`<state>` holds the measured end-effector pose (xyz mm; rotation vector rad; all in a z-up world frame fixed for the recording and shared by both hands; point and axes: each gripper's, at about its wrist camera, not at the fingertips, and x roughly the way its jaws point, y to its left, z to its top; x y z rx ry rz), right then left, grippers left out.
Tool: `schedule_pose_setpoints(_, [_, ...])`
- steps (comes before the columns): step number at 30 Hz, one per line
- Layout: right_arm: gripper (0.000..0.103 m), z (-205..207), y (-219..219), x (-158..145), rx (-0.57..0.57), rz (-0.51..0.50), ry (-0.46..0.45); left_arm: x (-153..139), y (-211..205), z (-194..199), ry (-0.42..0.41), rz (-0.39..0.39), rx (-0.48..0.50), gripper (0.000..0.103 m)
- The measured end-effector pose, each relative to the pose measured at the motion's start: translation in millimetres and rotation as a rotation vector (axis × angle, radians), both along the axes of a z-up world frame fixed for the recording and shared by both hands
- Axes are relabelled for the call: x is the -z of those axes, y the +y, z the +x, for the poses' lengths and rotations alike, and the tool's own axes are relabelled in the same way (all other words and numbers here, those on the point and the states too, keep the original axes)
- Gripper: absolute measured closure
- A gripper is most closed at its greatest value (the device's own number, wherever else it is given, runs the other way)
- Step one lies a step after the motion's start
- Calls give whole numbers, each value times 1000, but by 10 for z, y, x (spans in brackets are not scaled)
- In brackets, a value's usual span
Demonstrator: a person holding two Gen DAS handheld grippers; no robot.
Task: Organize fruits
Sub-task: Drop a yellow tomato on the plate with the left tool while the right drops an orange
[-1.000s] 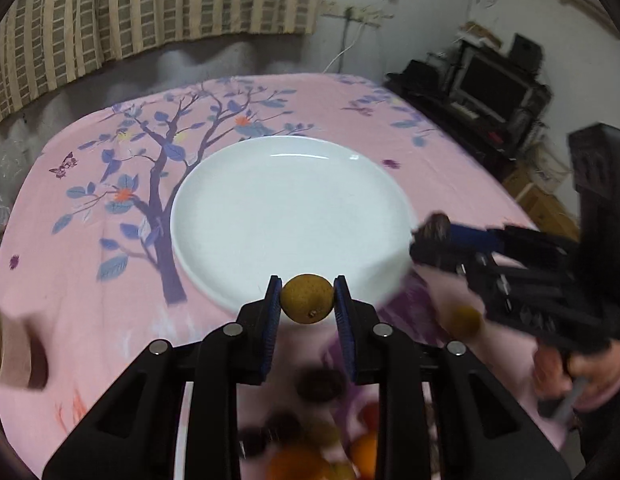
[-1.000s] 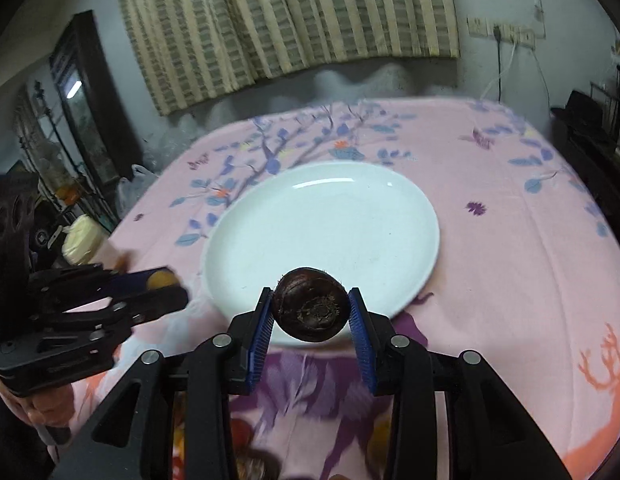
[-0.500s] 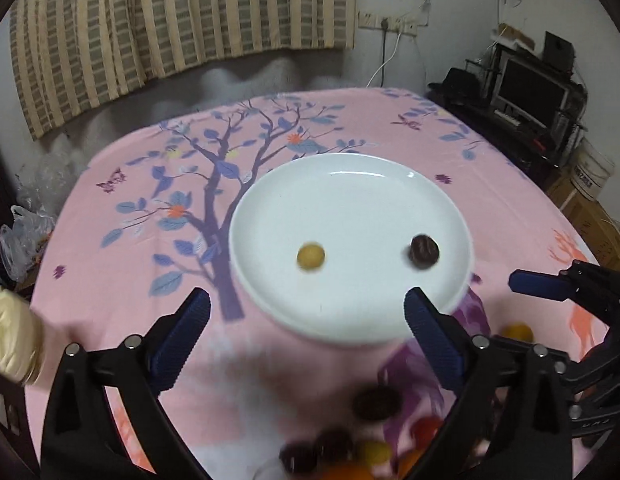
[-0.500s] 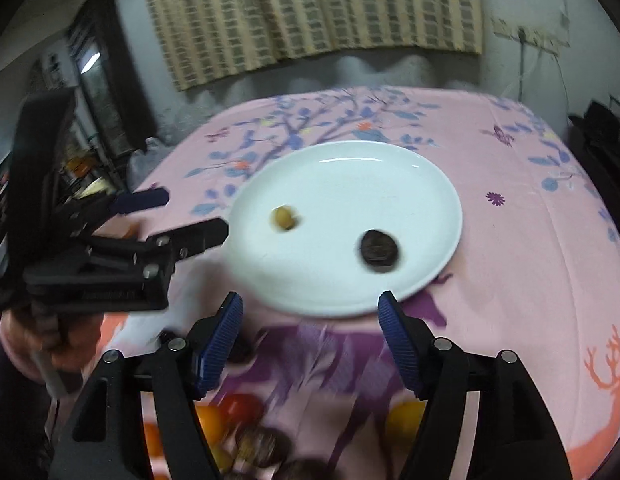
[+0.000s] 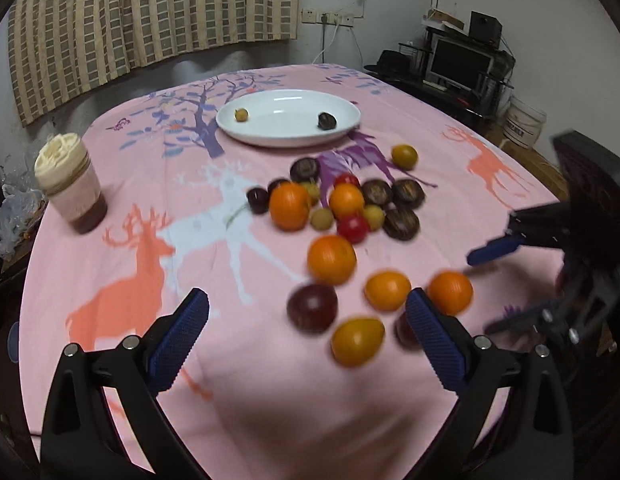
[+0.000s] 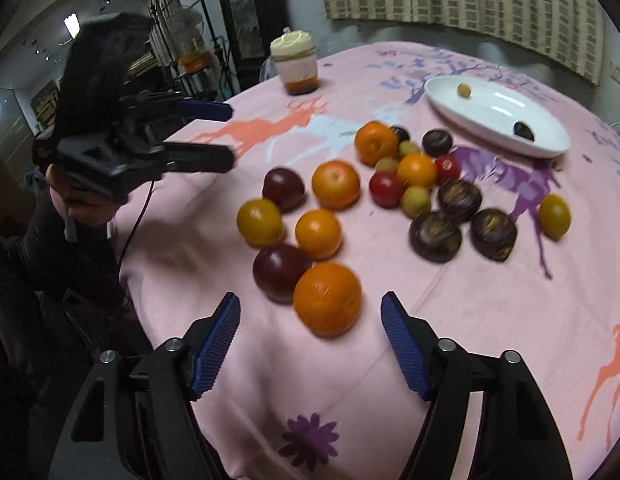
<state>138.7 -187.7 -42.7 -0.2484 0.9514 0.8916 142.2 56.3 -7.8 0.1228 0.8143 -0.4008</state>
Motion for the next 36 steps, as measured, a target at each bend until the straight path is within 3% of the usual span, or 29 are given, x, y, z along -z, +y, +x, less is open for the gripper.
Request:
schedule_pose_setpoints(7, [40,300,-17,226,-34,63,128,111,93,-334,15,-32,-3,6])
schedule_pose_setpoints(10, [52,462,-142,323,-4,119,196,186,36,-354,32,-12,23,6])
schedule_pose_setpoints(12, [66,500,-173,342,22,112,194,244,-5,-329,41,-1,31,8])
schedule_pose_setpoints(14, [75,517,-211,356,53,123,205,298,-40,-265,60,-11,38,25])
schedule_pose_setpoints(15, [76,540,-227,371,65,134,217,325,-57,-224,75,-18,41,28])
schedule_pose_setpoints(17, [76,566,-253,385,83,151,232,396,-95,-137,96,-19,32,39])
schedule_pose_setpoints(19, [63,573,-246,371,107,149,232,447,-129,-79,120,-19,35,40])
schedule_pose_setpoints(21, [42,596,-237,346,133,163,219,482,-162,-54,131,-20,43,40])
schedule_pose_setpoints(22, [40,614,-223,337,147,162,208,500,-178,-41,134,-15,45,40])
schedule_pose_setpoints(25, [43,672,-149,325,154,163,193,547,-210,16,149,-23,47,40])
schedule_pose_setpoints(26, [63,686,-121,340,155,153,197,565,-212,36,155,-27,46,41])
schedule_pose_setpoints(27, [67,702,-87,375,154,135,217,587,-215,60,164,-31,45,44])
schedule_pose_setpoints(32, [67,680,-157,326,180,140,215,627,-261,97,184,-63,74,66])
schedule_pose_setpoints(36, [67,651,-288,196,200,159,191,558,-277,94,185,-55,65,67])
